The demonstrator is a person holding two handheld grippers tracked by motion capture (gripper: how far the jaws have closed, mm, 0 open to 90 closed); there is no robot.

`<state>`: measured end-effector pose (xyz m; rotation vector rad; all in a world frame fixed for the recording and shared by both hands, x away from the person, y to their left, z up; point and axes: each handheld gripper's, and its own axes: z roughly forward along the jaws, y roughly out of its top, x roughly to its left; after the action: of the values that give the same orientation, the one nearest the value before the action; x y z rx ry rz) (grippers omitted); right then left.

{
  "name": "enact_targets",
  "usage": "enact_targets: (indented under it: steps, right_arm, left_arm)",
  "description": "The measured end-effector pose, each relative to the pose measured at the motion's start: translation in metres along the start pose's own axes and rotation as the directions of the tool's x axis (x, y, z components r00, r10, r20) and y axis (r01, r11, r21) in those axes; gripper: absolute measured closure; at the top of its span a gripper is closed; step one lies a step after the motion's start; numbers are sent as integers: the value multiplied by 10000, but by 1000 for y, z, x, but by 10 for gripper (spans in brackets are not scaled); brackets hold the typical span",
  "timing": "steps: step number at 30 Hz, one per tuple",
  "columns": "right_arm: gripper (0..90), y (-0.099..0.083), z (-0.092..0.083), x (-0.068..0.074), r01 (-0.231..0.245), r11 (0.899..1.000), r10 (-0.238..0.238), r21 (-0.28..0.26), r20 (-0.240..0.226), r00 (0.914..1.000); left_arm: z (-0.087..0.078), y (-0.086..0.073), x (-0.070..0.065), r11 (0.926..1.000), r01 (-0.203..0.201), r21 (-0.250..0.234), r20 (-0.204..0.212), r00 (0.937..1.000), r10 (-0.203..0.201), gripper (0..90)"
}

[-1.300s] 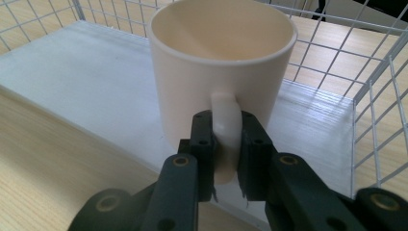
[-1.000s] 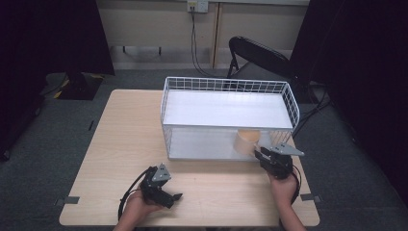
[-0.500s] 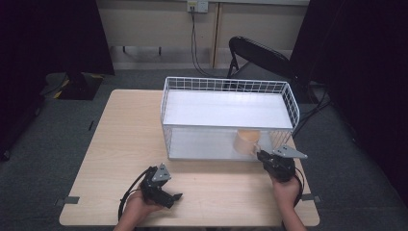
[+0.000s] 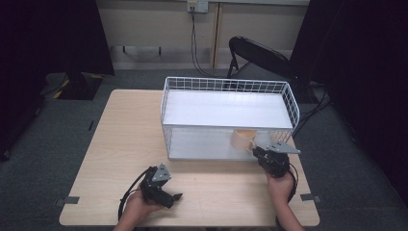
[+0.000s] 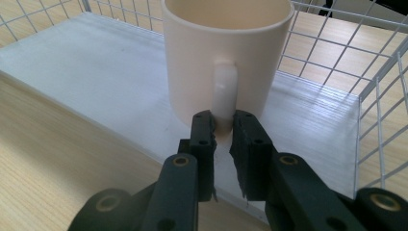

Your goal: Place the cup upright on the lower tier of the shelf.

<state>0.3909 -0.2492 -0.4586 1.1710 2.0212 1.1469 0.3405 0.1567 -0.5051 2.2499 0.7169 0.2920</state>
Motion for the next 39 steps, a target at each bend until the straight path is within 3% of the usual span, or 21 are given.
enact_targets:
  steps: [8,18,23,27,39]
  right_arm:
    - [595,-2,-3,-5,-234,9997,234,-28,202,9995]
    - [340,-5,-4,-8,-486,9983,499,320,-412,9979]
    - [231,-5,-4,-7,-437,9977,467,516,-574,9973]
    - [156,-5,-6,-5,-297,9983,320,508,-450,9985]
    - [129,-11,-13,-3,-29,9978,86,664,-855,9963]
  left_arm:
    - [0,0,0,10000,3,-1,0,10000,-3,0]
    - [0,0,0,10000,2,-1,2,10000,-2,0]
    - [0,0,0,10000,1,2,1,10000,-1,0]
    - [0,0,0,10000,2,-1,1,10000,-2,0]
    - [0,0,0,10000,2,2,3,10000,-2,0]
